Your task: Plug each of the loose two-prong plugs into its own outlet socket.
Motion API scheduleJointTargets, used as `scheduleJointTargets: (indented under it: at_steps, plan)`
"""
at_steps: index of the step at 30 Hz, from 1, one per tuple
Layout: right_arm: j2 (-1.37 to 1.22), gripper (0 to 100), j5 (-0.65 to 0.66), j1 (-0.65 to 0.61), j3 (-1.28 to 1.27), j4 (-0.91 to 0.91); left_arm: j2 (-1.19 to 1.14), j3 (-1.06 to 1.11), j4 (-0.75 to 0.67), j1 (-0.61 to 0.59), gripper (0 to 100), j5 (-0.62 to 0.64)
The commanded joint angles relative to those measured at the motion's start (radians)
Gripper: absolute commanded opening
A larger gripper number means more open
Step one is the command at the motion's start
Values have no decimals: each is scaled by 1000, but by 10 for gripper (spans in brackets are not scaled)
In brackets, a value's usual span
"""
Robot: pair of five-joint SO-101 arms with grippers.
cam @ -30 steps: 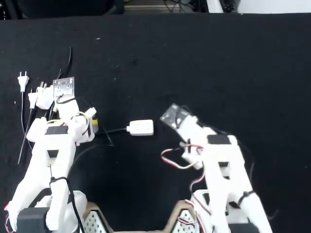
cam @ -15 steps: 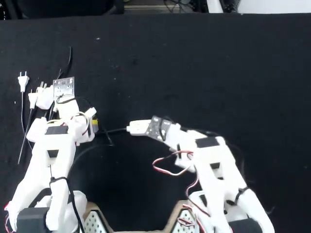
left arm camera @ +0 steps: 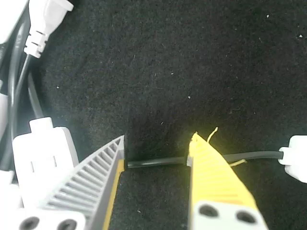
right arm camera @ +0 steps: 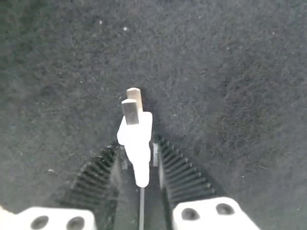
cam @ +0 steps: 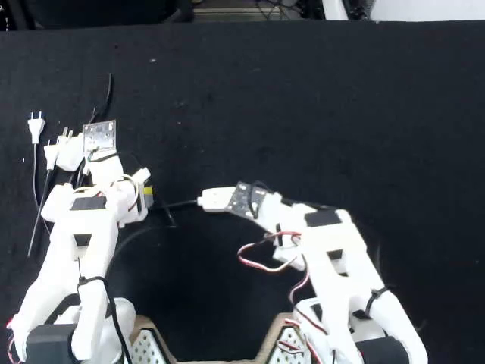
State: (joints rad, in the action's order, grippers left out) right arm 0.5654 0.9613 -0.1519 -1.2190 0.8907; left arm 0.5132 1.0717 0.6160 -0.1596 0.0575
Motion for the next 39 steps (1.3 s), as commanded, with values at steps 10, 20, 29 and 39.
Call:
scheduleJointTargets:
  at_steps: [10,20,29,39]
  plan:
    - [-2,11,-133,-126,91,44,34,-7,-8,33,217,5]
    - [-13,10,-502,-496,200,-130,35,-4,-8,31,216,11]
    - [-13,10,-819,-597,-39,-600,215,65,-8,35,216,51]
    - [-13,11,-830,-615,-124,-795,575,236,-14,41,216,66]
